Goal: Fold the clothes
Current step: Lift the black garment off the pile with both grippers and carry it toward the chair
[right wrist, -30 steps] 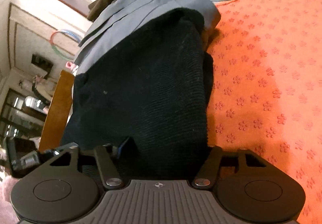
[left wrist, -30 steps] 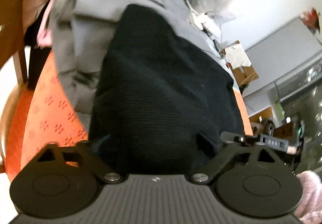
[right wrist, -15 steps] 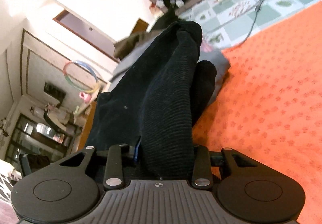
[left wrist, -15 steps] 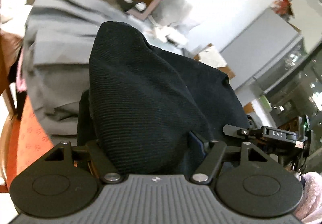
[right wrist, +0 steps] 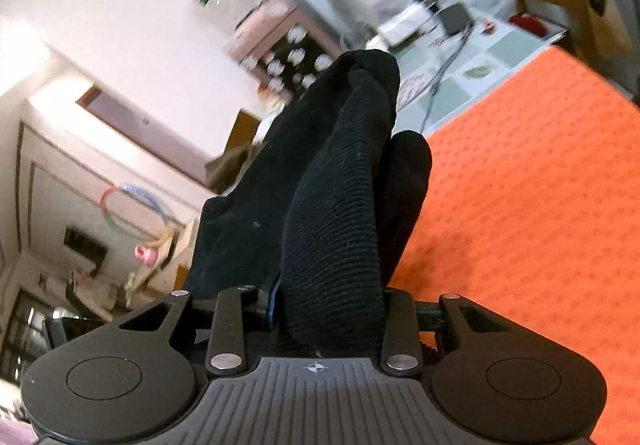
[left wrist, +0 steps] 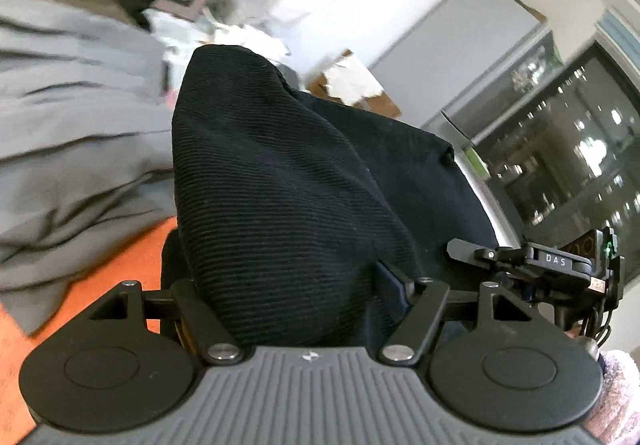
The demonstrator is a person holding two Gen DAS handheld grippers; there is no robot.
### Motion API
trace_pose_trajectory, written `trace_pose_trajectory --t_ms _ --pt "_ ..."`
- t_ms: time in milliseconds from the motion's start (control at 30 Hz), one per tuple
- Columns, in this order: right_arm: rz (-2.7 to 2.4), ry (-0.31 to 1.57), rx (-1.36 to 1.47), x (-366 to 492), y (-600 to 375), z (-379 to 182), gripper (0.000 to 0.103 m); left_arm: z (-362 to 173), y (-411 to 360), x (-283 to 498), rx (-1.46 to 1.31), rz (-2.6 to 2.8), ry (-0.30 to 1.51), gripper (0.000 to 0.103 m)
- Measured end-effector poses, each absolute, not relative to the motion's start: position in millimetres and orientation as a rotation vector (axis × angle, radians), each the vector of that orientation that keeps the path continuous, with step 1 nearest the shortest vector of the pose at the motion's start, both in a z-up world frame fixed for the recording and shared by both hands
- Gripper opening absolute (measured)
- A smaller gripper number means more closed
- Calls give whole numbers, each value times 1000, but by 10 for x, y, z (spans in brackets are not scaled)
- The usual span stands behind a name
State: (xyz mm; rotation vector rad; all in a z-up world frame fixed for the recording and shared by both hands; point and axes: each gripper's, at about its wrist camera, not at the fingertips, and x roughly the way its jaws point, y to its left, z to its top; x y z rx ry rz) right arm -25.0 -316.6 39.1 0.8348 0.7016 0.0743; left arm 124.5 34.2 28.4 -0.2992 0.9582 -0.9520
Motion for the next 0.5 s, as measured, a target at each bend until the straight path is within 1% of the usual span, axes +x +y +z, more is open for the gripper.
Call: trace_pose_trajectory --t_ms 233,500 --pt "24 625 839 -556 -3867 568 36 499 -490 1030 -256 -998 898 75" --pt "55 640 809 -897 -4922 703 36 548 -1538 479 -324 -960 866 75"
